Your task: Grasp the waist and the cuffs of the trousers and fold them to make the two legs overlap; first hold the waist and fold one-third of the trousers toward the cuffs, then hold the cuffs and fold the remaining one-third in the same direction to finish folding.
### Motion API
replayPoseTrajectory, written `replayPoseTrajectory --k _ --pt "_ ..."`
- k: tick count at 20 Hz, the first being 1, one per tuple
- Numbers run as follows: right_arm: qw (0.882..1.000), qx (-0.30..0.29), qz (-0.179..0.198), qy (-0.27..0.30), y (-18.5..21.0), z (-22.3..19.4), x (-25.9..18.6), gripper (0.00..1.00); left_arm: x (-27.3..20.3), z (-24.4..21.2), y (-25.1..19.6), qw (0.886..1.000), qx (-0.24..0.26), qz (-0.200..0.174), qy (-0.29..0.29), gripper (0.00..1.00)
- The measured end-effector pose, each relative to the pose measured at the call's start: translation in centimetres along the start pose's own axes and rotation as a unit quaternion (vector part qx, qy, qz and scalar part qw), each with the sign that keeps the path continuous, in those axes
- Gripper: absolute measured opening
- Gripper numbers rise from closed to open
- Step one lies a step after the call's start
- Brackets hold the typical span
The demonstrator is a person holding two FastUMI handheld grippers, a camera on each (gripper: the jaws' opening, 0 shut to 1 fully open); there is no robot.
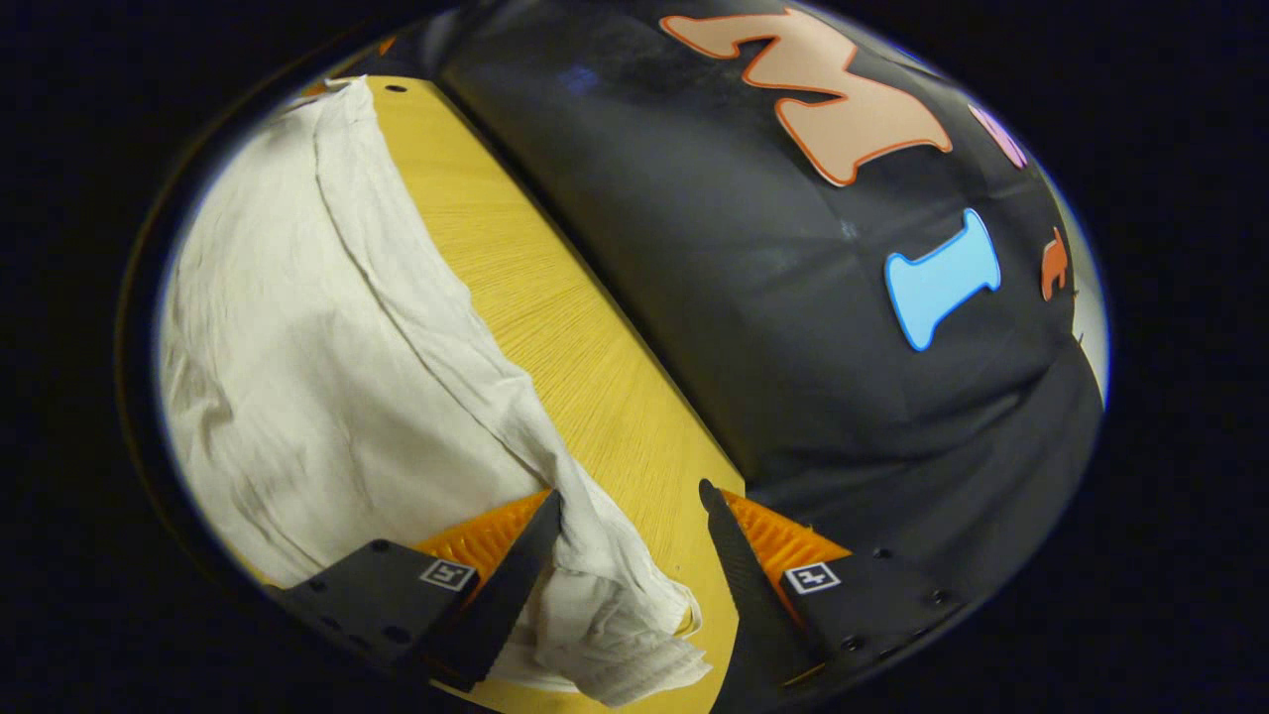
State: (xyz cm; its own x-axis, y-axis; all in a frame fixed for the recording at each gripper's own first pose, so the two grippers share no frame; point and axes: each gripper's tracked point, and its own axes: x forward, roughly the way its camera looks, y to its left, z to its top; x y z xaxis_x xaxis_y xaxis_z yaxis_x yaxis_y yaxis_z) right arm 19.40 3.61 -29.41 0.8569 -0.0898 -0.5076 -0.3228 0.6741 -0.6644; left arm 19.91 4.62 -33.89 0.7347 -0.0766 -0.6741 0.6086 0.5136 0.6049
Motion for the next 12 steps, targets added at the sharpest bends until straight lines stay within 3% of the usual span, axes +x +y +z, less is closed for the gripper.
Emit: replayPoseTrajectory --k 2,5,9,12 --pt "0.999 0.041 -0.007 -0.011 -0.9 0.4 -1.3 1.00 -1.6 1.3 0.7 1.000 -0.018 0.021 -0.008 0.95" --pt "0.992 0.125 0.001 -0.026 -2.1 0.5 -3.4 0.97 -4.2 3.8 1.2 0.994 -0.088 0.046 -0.034 0.95" --pt "0.977 0.214 0.014 -0.014 -3.8 -2.1 -5.8 0.98 -8.7 8.2 -0.5 0.977 -0.191 0.035 -0.084 0.95" --pt "0.963 0.268 0.026 0.008 -4.1 -5.4 -6.3 0.98 -12.0 11.3 -1.8 0.963 -0.241 0.021 -0.116 0.95"
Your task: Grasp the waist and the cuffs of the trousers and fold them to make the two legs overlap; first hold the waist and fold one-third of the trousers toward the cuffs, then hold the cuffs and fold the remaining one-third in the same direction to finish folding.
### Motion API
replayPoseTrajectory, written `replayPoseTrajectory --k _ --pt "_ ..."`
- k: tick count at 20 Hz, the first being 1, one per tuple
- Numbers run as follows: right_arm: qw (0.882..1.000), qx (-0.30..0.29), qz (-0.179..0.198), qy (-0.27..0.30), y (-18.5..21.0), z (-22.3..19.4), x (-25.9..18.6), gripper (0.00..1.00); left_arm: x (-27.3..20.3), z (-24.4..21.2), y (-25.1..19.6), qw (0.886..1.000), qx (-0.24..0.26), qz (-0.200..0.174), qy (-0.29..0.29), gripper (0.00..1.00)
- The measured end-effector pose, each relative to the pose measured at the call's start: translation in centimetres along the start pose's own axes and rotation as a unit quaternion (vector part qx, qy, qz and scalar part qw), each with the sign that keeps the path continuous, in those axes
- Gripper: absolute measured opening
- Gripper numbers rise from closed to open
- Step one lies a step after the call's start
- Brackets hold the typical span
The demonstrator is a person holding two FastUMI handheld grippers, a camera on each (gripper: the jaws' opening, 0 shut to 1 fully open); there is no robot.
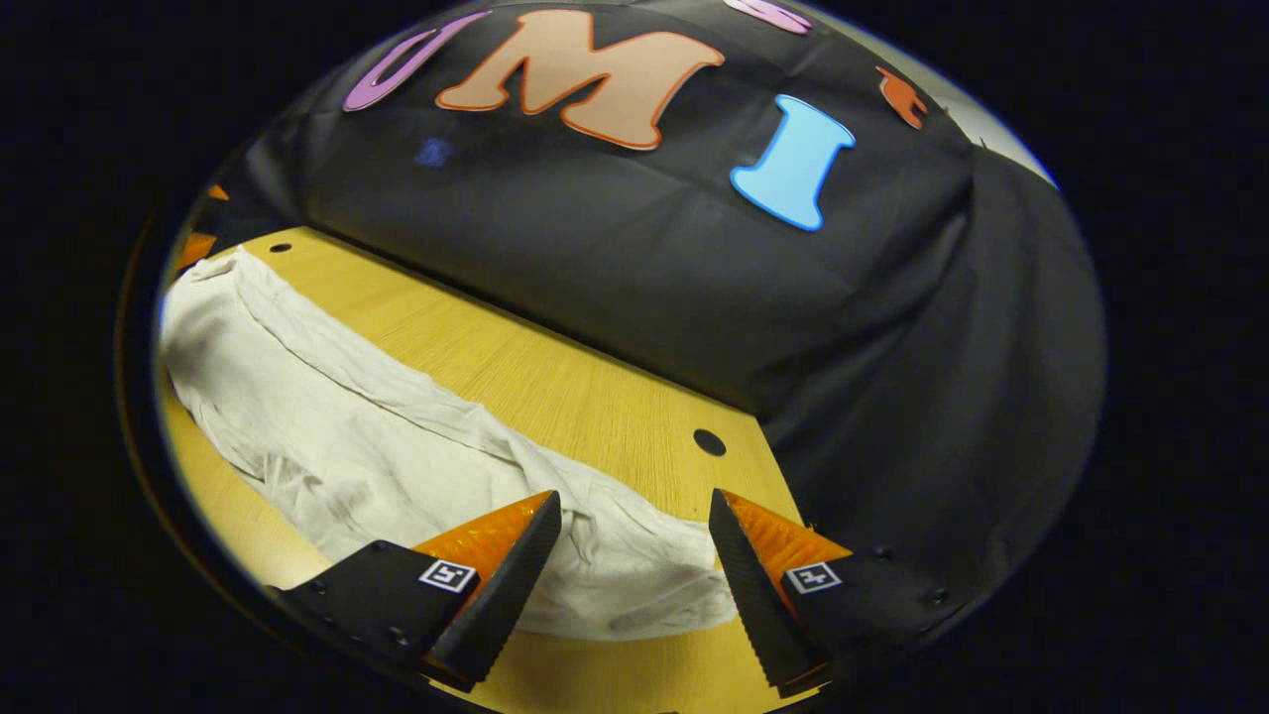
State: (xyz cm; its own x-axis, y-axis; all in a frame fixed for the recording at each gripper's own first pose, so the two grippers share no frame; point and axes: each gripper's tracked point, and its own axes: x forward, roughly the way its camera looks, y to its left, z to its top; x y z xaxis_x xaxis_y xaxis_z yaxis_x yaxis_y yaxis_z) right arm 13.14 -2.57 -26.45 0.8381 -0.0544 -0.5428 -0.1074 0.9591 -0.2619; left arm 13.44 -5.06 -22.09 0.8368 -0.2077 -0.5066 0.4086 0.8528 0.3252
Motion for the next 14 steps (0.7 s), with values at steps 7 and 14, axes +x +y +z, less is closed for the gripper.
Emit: replayPoseTrajectory --k 7,14 --pt "0.992 0.111 0.027 0.050 -2.6 -6.1 -1.4 0.97 -4.5 2.9 -3.3 1.000 -0.020 0.005 -0.018 0.95" --pt "0.961 0.266 0.065 0.041 -3.7 -7.1 -1.8 0.98 -6.6 2.2 -5.2 0.999 -0.038 0.018 0.004 0.95"
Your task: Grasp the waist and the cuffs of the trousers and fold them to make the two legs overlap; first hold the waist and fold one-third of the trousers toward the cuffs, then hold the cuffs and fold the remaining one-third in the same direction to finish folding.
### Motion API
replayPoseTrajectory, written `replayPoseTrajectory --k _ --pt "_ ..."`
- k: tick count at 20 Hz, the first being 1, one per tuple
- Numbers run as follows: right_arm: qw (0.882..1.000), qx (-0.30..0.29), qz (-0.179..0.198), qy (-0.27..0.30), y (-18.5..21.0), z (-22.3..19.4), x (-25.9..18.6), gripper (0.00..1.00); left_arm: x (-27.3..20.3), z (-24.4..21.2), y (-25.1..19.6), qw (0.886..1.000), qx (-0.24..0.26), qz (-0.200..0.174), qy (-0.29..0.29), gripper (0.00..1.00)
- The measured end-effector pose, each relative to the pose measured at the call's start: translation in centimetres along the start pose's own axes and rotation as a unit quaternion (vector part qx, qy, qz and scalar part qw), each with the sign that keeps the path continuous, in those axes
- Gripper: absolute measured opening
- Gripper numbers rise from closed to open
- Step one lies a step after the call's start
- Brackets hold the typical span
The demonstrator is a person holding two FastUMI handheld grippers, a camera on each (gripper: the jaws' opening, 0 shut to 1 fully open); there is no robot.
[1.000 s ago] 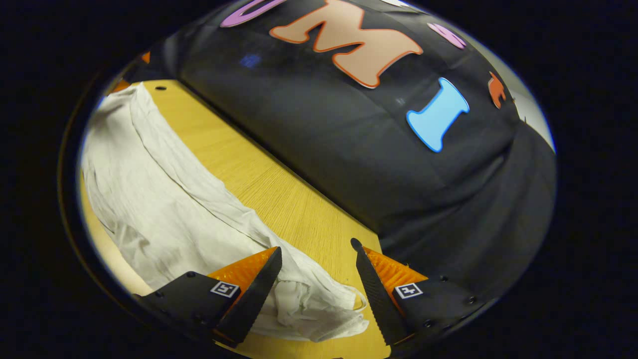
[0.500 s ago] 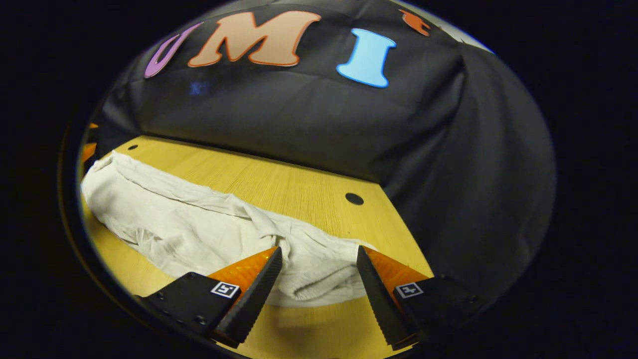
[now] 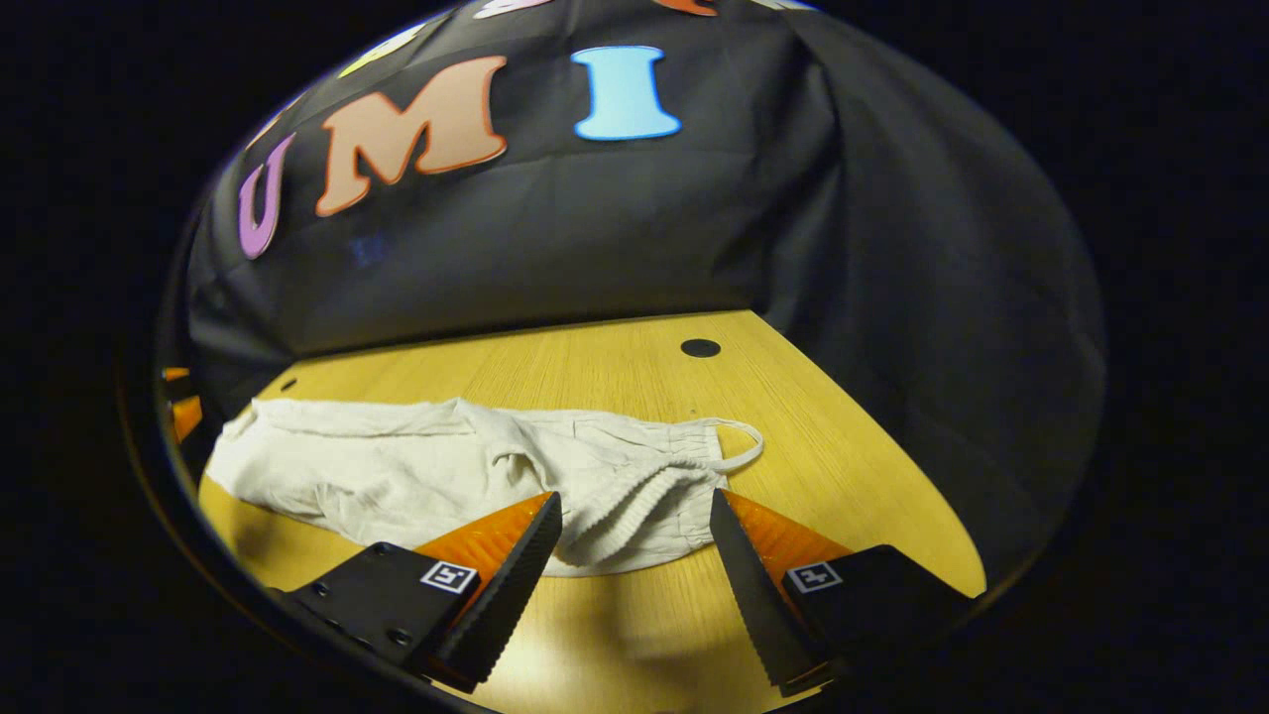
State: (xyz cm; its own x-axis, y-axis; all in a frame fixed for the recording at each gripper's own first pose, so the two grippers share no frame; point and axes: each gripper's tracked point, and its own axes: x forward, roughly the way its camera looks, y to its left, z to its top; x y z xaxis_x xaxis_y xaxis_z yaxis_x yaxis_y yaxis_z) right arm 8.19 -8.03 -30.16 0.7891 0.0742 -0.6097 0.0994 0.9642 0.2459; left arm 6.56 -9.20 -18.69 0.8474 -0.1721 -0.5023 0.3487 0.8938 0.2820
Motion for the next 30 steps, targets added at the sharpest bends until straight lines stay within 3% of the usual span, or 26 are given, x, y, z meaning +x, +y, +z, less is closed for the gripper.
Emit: replayPoseTrajectory --k 4,6,7,8,12,13,15,16,17,18,19,21,24,25,30 --pt "0.997 0.075 -0.005 0.029 -2.4 -0.8 2.1 0.97 -0.7 0.4 -0.5 1.000 0.006 0.008 0.003 0.96" --pt "0.995 0.089 -0.009 0.051 -3.1 -1.7 2.8 0.96 -0.9 0.3 -0.5 1.000 0.005 0.011 0.004 0.95" --pt "0.994 0.094 -0.008 0.061 -3.2 -2.1 3.1 0.92 -1.0 0.4 -0.5 1.000 0.005 0.013 0.005 0.95" --pt "0.993 0.097 -0.008 0.065 -3.4 -2.5 3.6 0.97 -1.1 0.4 -0.5 1.000 0.006 0.015 0.007 0.95" --pt "0.991 0.116 0.002 0.061 -4.0 -2.0 4.9 0.97 -1.6 0.3 -0.6 1.000 0.005 0.020 0.012 0.95" --pt "0.991 0.122 0.007 0.062 -4.1 -1.9 5.2 0.91 -1.6 0.3 -0.5 1.000 0.005 0.021 0.013 0.96" --pt "0.989 0.129 0.020 0.067 -3.8 -2.1 5.7 0.95 -1.6 0.3 -0.7 1.000 0.006 0.022 0.014 0.96" --pt "0.989 0.130 0.024 0.070 -3.6 -2.0 5.6 0.82 -1.7 0.3 -0.8 1.000 0.006 0.021 0.014 0.96" --pt "0.988 0.131 0.028 0.074 -3.5 -2.1 6.2 0.80 -1.7 0.2 -0.8 1.000 0.006 0.021 0.016 0.96" --pt "0.988 0.128 0.034 0.080 -3.2 -2.2 6.3 0.67 -1.8 0.2 -0.9 1.000 0.007 0.022 0.016 0.96" --pt "0.988 0.125 0.043 0.084 -2.9 -2.1 6.4 0.65 -1.7 0.3 -1.0 1.000 0.007 0.022 0.017 0.96" --pt "0.986 0.124 0.051 0.094 -3.0 -2.1 6.6 0.24 -1.7 0.2 -1.2 1.000 0.007 0.022 0.018 0.96" --pt "0.984 0.144 0.054 0.096 -3.1 -1.2 6.2 0.14 -1.8 0.4 -1.5 1.000 0.006 0.024 0.018 0.96" --pt "0.983 0.152 0.057 0.090 -3.0 -0.6 6.0 0.20 -1.9 0.7 -1.5 1.000 0.006 0.025 0.015 0.96" --pt "0.978 0.182 0.083 0.065 -1.4 3.1 3.5 0.19 -1.9 1.1 -1.7 1.000 -0.006 0.021 0.008 0.96"
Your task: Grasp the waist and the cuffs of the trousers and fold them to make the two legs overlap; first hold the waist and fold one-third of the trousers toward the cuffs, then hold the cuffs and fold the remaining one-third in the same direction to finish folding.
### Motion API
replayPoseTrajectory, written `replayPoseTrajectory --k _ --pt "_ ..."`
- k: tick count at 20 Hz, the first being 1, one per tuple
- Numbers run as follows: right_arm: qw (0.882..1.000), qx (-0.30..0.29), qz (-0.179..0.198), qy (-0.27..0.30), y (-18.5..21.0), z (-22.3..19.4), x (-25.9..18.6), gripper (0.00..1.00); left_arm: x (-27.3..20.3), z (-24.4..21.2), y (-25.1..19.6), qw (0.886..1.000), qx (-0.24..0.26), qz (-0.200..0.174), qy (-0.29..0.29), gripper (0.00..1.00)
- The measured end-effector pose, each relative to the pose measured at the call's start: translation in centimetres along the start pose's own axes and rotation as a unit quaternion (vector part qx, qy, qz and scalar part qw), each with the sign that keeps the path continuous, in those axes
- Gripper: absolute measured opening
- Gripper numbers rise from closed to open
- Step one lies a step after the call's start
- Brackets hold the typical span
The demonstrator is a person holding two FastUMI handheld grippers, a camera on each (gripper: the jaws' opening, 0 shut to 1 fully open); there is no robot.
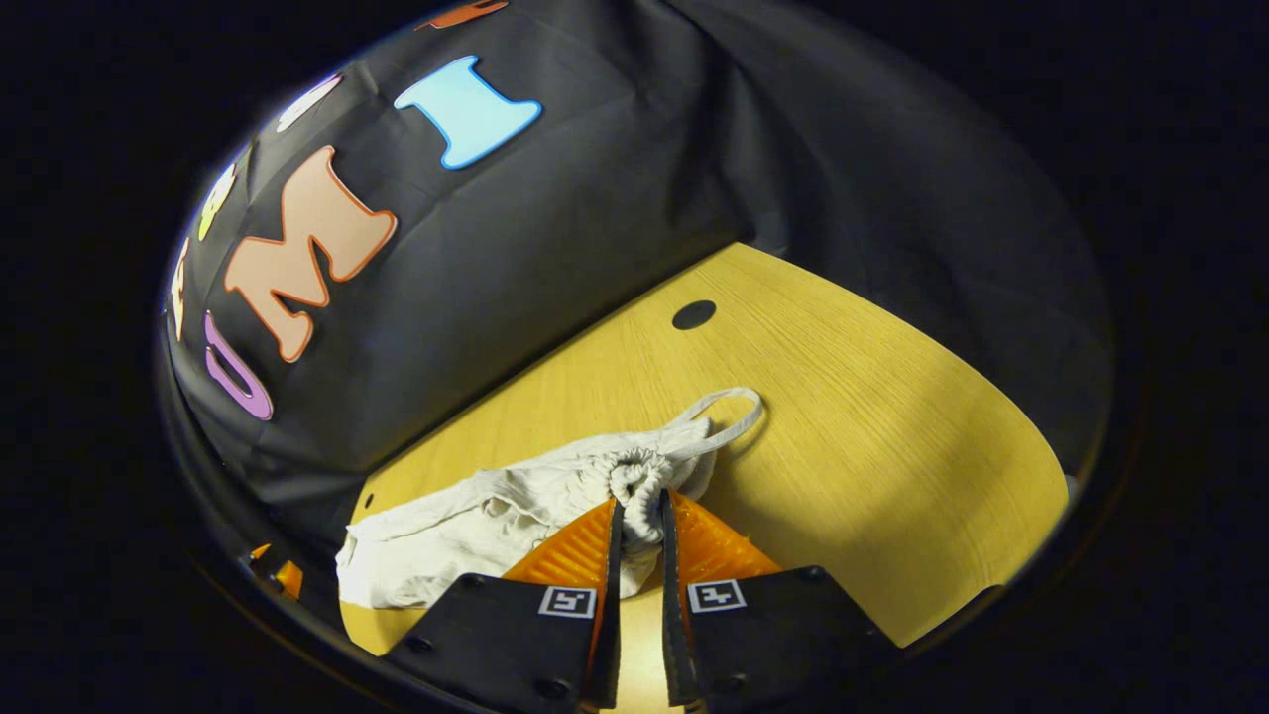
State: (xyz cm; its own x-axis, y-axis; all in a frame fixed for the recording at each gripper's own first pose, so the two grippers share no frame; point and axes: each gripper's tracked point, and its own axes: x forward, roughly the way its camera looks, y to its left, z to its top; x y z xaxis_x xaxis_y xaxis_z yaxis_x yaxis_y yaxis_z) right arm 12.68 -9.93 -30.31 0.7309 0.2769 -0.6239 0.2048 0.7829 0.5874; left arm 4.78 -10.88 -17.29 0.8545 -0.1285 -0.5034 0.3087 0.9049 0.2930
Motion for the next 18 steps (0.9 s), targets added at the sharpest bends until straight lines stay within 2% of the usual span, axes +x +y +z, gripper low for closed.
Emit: replayPoseTrajectory --k 9,13,18 --pt "0.998 -0.002 0.055 -0.039 10.1 3.0 -2.2 0.20 1.0 -1.0 1.9 0.999 -0.016 -0.026 -0.011 0.96" --pt "0.996 -0.004 0.084 -0.042 15.5 3.2 -2.2 0.19 1.0 -3.0 4.7 0.999 -0.030 -0.016 -0.003 0.96" --pt "0.992 -0.025 0.123 -0.031 22.3 1.2 -1.8 0.19 0.5 -5.6 8.1 0.999 -0.049 0.000 0.007 0.96"
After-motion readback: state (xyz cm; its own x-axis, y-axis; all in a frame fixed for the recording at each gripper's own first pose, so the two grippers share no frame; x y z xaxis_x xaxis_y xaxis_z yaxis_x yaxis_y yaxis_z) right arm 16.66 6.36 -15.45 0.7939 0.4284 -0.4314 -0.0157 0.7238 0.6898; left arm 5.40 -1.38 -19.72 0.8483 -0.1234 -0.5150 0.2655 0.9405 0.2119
